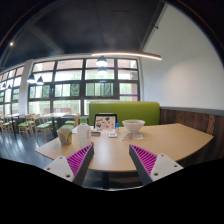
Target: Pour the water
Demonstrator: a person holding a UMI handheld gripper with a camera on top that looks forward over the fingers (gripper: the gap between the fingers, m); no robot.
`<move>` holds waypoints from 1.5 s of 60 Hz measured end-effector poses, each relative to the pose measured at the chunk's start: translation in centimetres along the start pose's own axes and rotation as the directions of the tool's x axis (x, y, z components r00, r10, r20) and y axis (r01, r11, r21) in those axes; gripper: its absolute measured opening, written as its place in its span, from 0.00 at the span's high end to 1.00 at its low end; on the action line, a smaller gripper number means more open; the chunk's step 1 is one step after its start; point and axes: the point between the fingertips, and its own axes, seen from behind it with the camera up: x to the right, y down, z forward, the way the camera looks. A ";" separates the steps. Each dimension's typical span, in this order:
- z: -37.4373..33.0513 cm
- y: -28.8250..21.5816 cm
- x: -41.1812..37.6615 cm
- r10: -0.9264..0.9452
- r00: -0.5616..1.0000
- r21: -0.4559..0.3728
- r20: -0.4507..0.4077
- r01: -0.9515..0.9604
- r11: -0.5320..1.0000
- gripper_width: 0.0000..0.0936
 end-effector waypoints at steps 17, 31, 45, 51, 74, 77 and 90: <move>5.0 1.5 -4.5 0.032 0.999 0.006 0.034 -0.032 0.999 0.11; 13.1 2.3 -10.5 -0.069 0.996 0.038 0.050 0.068 0.997 0.13; 19.6 1.6 -12.3 -0.066 0.997 0.052 -0.042 0.068 0.996 0.53; 20.3 1.8 -12.0 -0.047 0.995 0.080 -0.087 0.054 0.995 0.58; 23.7 -5.5 -12.6 -0.548 0.832 0.048 -0.088 0.553 0.832 0.66; 24.8 -7.1 -14.8 -0.716 0.690 0.035 -0.107 0.722 0.691 0.66; 29.4 -8.2 -23.5 -0.914 -0.372 -0.001 -0.161 0.926 -0.377 0.66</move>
